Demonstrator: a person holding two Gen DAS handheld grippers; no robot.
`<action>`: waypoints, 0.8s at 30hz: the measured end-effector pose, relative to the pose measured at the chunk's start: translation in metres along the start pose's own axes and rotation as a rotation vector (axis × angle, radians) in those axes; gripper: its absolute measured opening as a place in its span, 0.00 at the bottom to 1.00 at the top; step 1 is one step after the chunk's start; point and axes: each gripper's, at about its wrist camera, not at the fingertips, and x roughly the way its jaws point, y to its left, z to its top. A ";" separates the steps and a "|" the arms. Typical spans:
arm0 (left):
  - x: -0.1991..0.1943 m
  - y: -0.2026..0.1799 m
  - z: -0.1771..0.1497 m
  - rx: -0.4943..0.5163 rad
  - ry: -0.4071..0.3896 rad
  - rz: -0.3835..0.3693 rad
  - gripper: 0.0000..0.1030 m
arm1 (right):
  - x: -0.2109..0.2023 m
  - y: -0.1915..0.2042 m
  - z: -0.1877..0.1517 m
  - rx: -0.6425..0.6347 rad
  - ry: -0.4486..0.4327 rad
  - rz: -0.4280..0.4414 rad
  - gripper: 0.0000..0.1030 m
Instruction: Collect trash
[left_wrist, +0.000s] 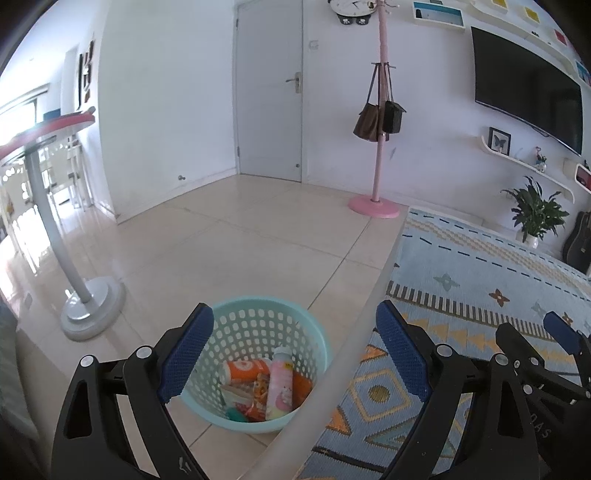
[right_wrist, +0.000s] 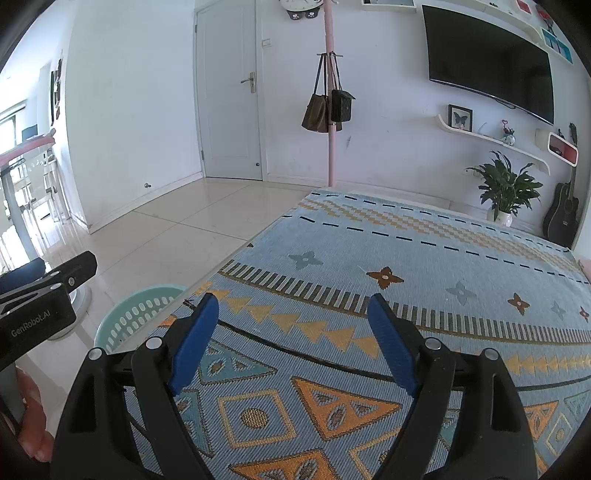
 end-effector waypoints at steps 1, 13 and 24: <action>0.000 0.000 0.000 -0.001 0.001 0.000 0.85 | 0.000 0.000 0.000 -0.001 0.000 0.000 0.76; 0.000 0.001 -0.001 0.001 0.008 0.004 0.85 | 0.000 0.001 0.000 0.000 0.001 -0.001 0.76; 0.000 0.004 0.001 -0.007 0.011 0.005 0.85 | 0.002 0.001 -0.002 -0.002 0.004 0.002 0.78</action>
